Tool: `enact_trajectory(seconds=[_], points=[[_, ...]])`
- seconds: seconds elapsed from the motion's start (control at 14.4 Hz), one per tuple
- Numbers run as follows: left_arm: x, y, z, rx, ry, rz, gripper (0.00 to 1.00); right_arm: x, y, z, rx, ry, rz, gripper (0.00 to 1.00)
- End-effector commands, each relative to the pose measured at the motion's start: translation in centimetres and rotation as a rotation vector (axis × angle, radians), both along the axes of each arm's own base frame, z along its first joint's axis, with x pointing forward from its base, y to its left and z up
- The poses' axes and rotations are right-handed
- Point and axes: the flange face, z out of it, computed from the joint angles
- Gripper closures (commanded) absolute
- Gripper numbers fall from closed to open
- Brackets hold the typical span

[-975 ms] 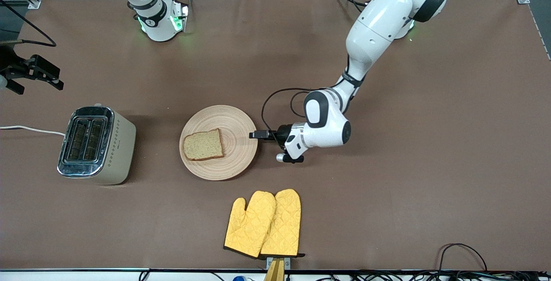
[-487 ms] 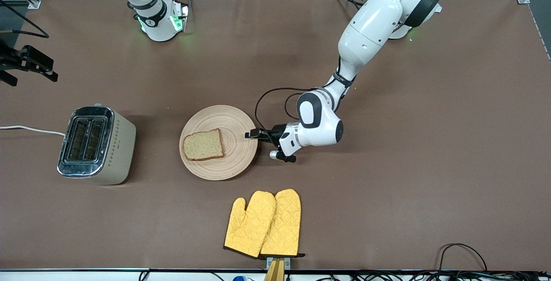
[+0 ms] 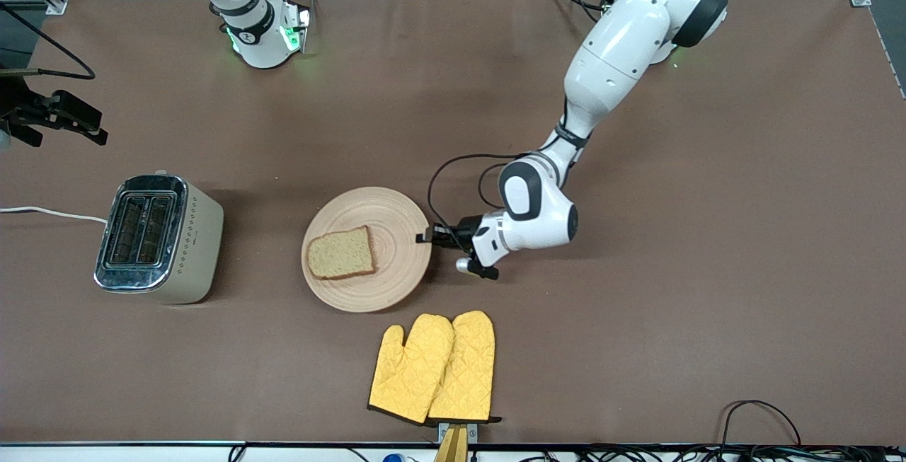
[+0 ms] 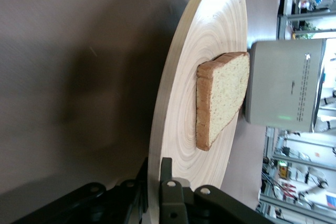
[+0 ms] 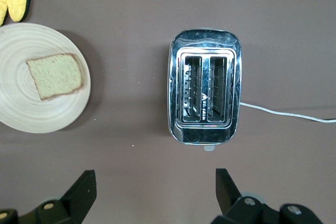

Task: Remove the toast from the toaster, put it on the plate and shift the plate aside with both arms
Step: 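Slide the plate with the left gripper away from the toaster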

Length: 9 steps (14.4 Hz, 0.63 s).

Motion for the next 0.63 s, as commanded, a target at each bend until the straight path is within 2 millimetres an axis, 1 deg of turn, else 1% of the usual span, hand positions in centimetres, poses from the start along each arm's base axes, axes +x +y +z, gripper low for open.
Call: enact_trajectory(seconds=[0.0, 0.07, 0.14, 0.28, 0.35, 0.42, 0.49, 0.56], points=[[3.0, 6.2, 6.9, 0.027, -0.001, 0.013, 1.00, -0.1, -0.5, 0.6, -0.010, -0.002, -0.036, 0.00], [3.8, 8.1, 8.3, 0.019, 0.030, -0.022, 1.00, -0.1, 0.5, 0.7, -0.016, -0.006, -0.018, 0.00], [5.0, 11.0, 9.8, -0.002, 0.058, -0.039, 1.00, -0.1, 0.8, 0.7, -0.015, -0.006, -0.014, 0.00], [7.0, 17.9, 11.0, -0.040, 0.100, -0.098, 1.00, -0.1, 0.7, 1.0, -0.015, -0.012, -0.014, 0.00], [7.8, 21.9, 11.0, -0.035, 0.100, -0.130, 1.00, -0.1, 0.6, 1.0, -0.015, -0.012, -0.016, 0.00], [8.6, 26.7, 10.9, -0.033, 0.082, -0.157, 1.00, -0.1, 0.2, 1.0, -0.015, -0.013, -0.022, 0.00], [9.0, 30.7, 10.7, -0.047, 0.060, -0.172, 1.00, -0.1, 0.2, 0.9, -0.015, -0.013, -0.016, 0.00], [9.3, 34.6, 10.7, -0.075, 0.036, -0.187, 1.00, 0.0, -0.3, 1.0, -0.016, -0.016, -0.026, 0.00]])
